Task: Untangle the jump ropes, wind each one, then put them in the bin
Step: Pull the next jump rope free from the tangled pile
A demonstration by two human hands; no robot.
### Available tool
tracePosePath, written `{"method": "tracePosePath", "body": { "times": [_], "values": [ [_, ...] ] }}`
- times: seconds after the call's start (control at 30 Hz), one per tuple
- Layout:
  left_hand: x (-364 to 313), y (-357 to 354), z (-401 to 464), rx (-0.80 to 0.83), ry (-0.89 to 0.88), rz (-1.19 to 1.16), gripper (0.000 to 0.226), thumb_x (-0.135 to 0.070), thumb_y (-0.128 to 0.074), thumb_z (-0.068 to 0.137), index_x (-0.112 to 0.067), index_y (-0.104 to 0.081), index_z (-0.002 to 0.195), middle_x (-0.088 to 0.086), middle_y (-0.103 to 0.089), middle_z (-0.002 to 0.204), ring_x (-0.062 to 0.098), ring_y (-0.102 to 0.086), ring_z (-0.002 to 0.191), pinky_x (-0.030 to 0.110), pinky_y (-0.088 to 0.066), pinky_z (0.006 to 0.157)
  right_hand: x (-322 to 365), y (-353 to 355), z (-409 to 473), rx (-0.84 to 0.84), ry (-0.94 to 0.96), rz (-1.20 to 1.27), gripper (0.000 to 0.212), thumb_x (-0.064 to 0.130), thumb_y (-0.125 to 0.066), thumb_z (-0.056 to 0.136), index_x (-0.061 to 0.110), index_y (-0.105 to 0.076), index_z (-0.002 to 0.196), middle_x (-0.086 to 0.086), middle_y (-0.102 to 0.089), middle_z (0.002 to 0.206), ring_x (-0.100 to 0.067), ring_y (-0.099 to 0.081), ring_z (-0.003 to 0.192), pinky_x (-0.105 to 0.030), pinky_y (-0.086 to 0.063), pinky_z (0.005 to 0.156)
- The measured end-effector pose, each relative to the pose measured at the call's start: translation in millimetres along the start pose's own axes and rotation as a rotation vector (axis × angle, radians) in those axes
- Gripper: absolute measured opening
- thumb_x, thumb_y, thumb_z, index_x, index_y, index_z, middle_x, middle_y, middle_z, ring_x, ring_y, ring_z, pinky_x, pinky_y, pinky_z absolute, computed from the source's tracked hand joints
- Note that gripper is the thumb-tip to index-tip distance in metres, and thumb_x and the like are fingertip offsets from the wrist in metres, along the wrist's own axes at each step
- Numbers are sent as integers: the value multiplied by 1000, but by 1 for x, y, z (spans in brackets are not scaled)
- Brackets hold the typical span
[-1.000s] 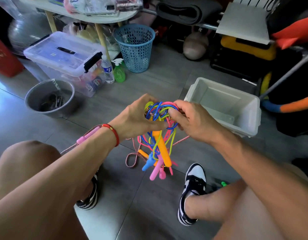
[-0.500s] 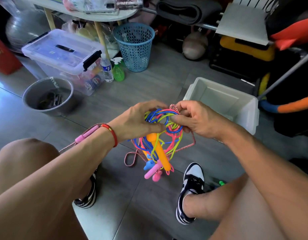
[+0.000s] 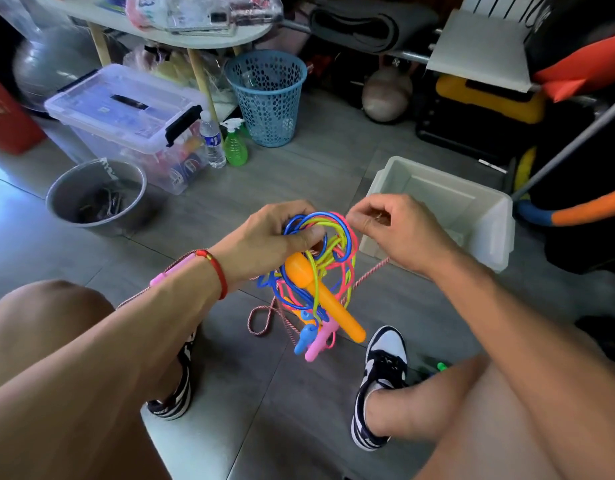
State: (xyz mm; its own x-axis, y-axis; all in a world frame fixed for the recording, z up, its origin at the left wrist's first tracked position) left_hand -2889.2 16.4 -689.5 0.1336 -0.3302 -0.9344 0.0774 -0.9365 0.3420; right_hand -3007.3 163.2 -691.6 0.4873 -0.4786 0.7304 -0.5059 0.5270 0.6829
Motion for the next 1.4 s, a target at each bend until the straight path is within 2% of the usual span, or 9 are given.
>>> {"method": "tracePosePath", "body": {
  "times": [0.17,0.3,0.43,0.63,0.8,0.9,1.03,1.27,1.4],
  "values": [
    [8,5,-1,-79,94,-194,32,-32,-64,92,-2,-64,105,31,-66,96,27,-60,78,57,-55,79,29,16,-6,-207,202,-125,8,27,-66,91,23,-68,98,9,-66,96,-4,-57,85,-18,-42,79],
    [11,4,-3,-91,183,-347,27,-20,-58,102,-2,-62,121,40,-60,116,39,-60,91,73,-46,92,45,-13,-20,53,218,20,17,23,-74,85,23,-61,96,8,-67,84,-11,-64,79,-22,-50,69],
    [18,-3,-3,-83,254,-386,33,-22,-56,104,3,-57,125,45,-55,120,43,-56,93,79,-41,93,39,-21,-14,37,181,26,24,25,-79,82,26,-57,90,6,-61,68,-12,-56,61,-23,-44,59],
    [18,-5,1,-81,242,-316,43,-22,-79,87,-1,-60,120,33,-66,114,34,-65,87,67,-52,92,35,-15,-8,-23,107,43,14,17,-78,81,23,-66,87,18,-61,60,-1,-57,54,-11,-39,55],
    [5,-6,3,-34,68,8,36,-17,-91,74,-19,-69,102,2,-72,83,9,-62,70,30,-56,70,38,-18,-12,77,126,13,12,20,-81,83,19,-73,92,13,-64,64,0,-58,57,-16,-42,59],
    [3,-2,4,-64,83,95,35,-30,-91,73,-11,-70,93,12,-67,77,9,-51,65,37,-51,63,41,-12,-12,120,193,-73,19,27,-81,84,21,-69,98,14,-70,77,-1,-65,73,-25,-50,71],
    [2,-3,8,-58,132,173,23,-27,-87,75,-14,-71,84,-5,-57,65,8,-45,57,24,-42,55,51,-3,-14,87,343,-318,21,33,-76,86,29,-58,97,24,-55,76,0,-48,75,-39,-43,81],
    [6,-10,7,13,159,95,20,-29,-86,79,-14,-75,86,-1,-61,66,11,-50,59,24,-43,58,43,11,-9,-124,266,-105,37,42,-89,69,17,-64,78,9,-57,70,-3,-51,65,-15,-34,59],
    [16,-7,7,-128,230,-80,14,-25,-81,84,-12,-77,81,6,-69,68,14,-58,58,29,-49,60,44,15,-12,-265,215,-140,40,48,-81,78,20,-53,81,5,-59,65,-11,-55,59,-31,-45,59]
  ]
}}
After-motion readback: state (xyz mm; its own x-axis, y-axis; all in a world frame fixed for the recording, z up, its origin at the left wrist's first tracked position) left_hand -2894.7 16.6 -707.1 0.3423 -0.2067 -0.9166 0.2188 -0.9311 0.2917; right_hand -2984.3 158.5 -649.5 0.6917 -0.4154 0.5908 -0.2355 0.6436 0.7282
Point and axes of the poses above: each hand's wrist, its own z-axis towards the middle knuckle, its own y-axis out of the back of the hand, x = y × z, the point moved 7 cm from there along z, towards the middle knuckle
